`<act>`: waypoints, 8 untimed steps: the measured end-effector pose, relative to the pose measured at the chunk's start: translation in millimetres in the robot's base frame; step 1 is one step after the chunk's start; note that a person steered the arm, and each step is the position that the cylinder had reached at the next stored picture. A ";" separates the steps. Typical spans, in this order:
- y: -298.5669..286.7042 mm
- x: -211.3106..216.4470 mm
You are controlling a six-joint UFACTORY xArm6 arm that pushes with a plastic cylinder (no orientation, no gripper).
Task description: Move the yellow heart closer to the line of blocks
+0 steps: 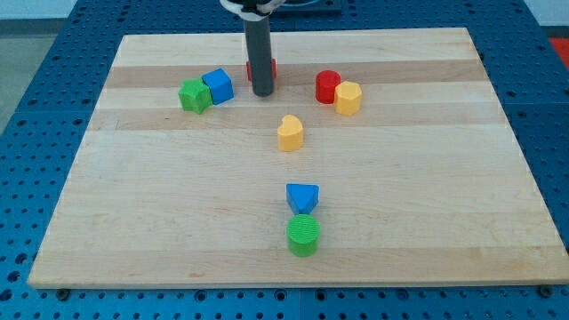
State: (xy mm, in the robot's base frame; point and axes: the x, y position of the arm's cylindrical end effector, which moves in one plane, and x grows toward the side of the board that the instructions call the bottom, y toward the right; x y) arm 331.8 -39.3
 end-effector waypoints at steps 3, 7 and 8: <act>16.4 44.9; 39.7 108.7; 39.7 110.6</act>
State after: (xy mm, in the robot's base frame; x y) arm 442.4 0.5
